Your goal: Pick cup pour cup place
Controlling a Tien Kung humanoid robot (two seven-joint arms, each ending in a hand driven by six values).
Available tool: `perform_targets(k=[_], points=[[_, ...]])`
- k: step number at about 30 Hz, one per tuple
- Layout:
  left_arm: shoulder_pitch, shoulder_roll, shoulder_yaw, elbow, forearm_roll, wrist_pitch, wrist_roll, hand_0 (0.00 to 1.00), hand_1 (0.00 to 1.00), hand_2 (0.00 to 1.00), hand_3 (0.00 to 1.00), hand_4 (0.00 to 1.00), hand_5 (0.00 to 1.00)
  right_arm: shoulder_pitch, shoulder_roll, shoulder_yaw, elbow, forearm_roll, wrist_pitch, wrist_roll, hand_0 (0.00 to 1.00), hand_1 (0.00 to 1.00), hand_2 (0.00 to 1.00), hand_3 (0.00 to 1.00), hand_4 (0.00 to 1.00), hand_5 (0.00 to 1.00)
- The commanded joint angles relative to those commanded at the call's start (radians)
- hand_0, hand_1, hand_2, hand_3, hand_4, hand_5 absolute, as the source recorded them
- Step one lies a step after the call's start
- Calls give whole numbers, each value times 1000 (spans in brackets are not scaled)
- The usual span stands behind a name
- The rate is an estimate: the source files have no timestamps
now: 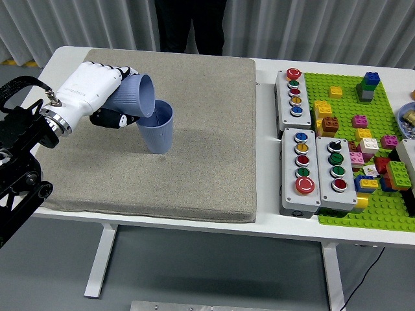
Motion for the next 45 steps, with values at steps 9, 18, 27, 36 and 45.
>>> perform_targets(k=[9, 18, 27, 36, 45], points=[[-33, 21, 27, 7, 0, -4, 11, 520, 537, 552, 523, 655, 233, 2, 0, -3, 0, 6, -1, 2, 680, 674, 682, 641, 439, 176], [-49, 40, 45, 15, 0, -11, 21, 520, 537, 552, 521, 655, 229, 5, -1, -4, 0, 10, -1, 2, 680, 674, 682, 641, 439, 176], [-65, 54, 67, 23, 0, -13, 27, 521, 537, 551, 521, 653, 224, 9, -2, -6, 0, 15, -2, 4, 680, 673, 682, 641, 439, 175], [-78, 60, 95, 30, 0, -9, 41, 519, 537, 552, 522, 652, 222, 9, -2, -8, 0, 17, -2, 4, 681, 673, 682, 641, 439, 174], [-84, 67, 97, 30, 0, -10, 51, 519, 536, 552, 523, 650, 216, 10, -2, -9, 0, 20, -3, 4, 680, 673, 682, 641, 438, 172]])
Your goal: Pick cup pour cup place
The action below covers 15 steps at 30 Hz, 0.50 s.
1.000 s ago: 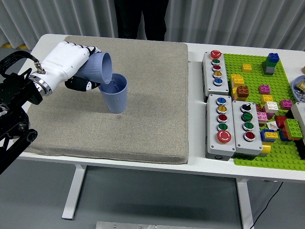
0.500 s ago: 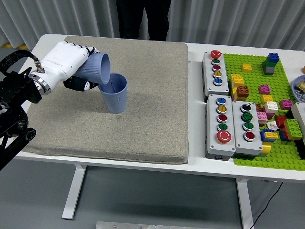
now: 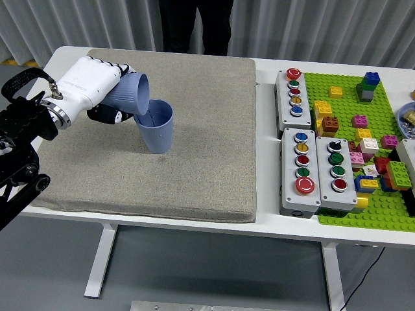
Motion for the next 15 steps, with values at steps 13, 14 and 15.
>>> perform_targets(k=[13, 14, 15], points=[[3, 4, 2, 0, 0, -1, 6, 519, 535, 551, 524, 649, 214, -6, 3, 3, 0, -9, 0, -3, 680, 673, 682, 641, 437, 172], [3, 5, 2, 0, 0, -1, 6, 519, 535, 551, 524, 649, 214, -6, 3, 4, 0, -9, 0, -3, 680, 673, 682, 641, 437, 172], [3, 5, 3, 0, 0, 0, 7, 519, 535, 551, 524, 649, 214, -6, 3, 3, 0, -8, 0, -3, 680, 673, 682, 641, 437, 172]])
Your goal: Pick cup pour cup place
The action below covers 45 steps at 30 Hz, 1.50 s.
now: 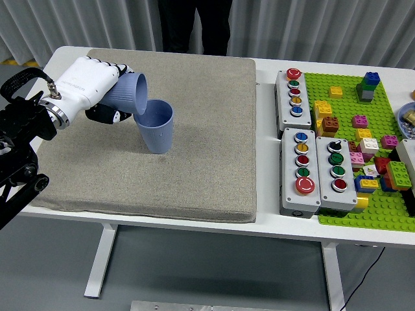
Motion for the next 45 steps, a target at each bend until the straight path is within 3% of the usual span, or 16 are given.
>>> perform_targets(k=[8, 12, 17, 19, 23, 27, 28, 31, 40, 42, 45], points=[[7, -2, -10, 0, 0, 12, -2, 518, 536, 551, 525, 648, 214, -4, 1, 2, 0, -4, 0, -1, 680, 673, 682, 642, 438, 172], [20, -17, -55, 31, 0, 62, -28, 518, 536, 551, 525, 648, 214, -2, 1, 1, 0, -2, 0, 0, 680, 673, 682, 642, 438, 172], [28, -38, -93, 59, 0, 93, -46, 517, 516, 544, 525, 646, 212, 1, 1, 1, 0, -4, 1, 0, 680, 673, 682, 642, 439, 175], [37, -67, -129, 90, -68, 133, -74, 517, 516, 544, 525, 646, 212, 1, 2, 1, 0, -6, 1, -1, 680, 673, 682, 642, 439, 175], [59, -119, -181, 139, -205, 174, -118, 512, 520, 542, 524, 646, 214, 0, 3, 1, 0, -8, 1, -1, 680, 673, 682, 643, 439, 175], [88, -175, -234, 200, -347, 230, -194, 515, 523, 541, 524, 648, 211, -2, 5, 2, 0, -10, 1, -2, 680, 673, 683, 643, 439, 175], [95, -200, -250, 223, -399, 250, -223, 515, 523, 541, 524, 648, 211, -1, 5, 1, 0, -9, 1, -2, 680, 673, 683, 643, 439, 175], [102, -231, -260, 259, -523, 291, -273, 515, 523, 541, 524, 648, 211, 0, 7, 2, 0, -11, 1, -3, 680, 673, 683, 643, 439, 175], [150, -361, -285, 395, -874, 411, -434, 525, 523, 533, 522, 650, 208, -2, 10, 1, 0, -14, 2, -6, 680, 674, 684, 643, 438, 174], [157, -370, -284, 405, -929, 421, -450, 525, 523, 533, 522, 650, 208, -2, 11, 2, 0, -16, 3, -6, 680, 674, 684, 643, 438, 174], [185, -406, -297, 432, -942, 449, -481, 536, 529, 536, 520, 651, 212, -2, 11, 1, 0, -19, 4, -8, 680, 674, 686, 643, 438, 175]])
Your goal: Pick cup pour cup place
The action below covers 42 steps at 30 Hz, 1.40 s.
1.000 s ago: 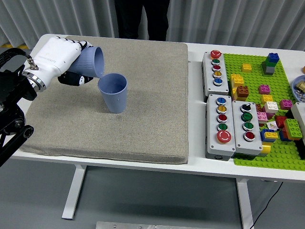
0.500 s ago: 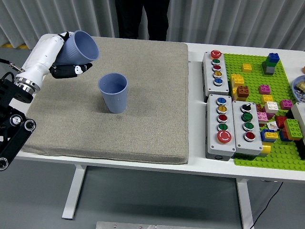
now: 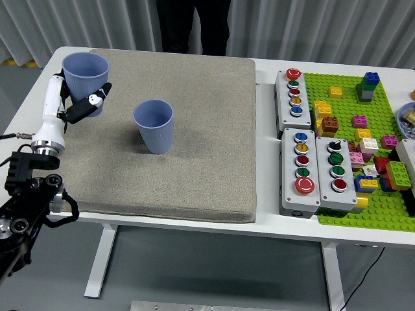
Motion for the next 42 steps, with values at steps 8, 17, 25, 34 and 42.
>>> perform_targets(k=[8, 17, 25, 34, 42], points=[[42, -56, -23, 65, -71, 42, -79, 556, 547, 542, 519, 652, 220, -2, 2, 0, 0, -9, 2, -3, 680, 675, 685, 644, 438, 175], [84, -78, 36, 93, -247, 124, -195, 590, 593, 554, 523, 658, 237, -9, 1, 3, 0, -23, 4, -6, 680, 675, 685, 644, 437, 175], [84, -74, 63, 89, -283, 131, -207, 625, 640, 634, 547, 649, 276, -5, 2, 4, 0, -16, 3, -4, 680, 674, 686, 645, 438, 175], [79, -58, 87, 95, -284, 121, -199, 632, 644, 651, 564, 652, 283, -2, 0, 5, 0, -16, 3, -3, 680, 674, 686, 644, 439, 175], [75, -62, 103, 110, -286, 112, -188, 649, 663, 700, 630, 660, 342, 1, 0, 5, 0, -12, 2, -3, 680, 673, 686, 644, 438, 176]])
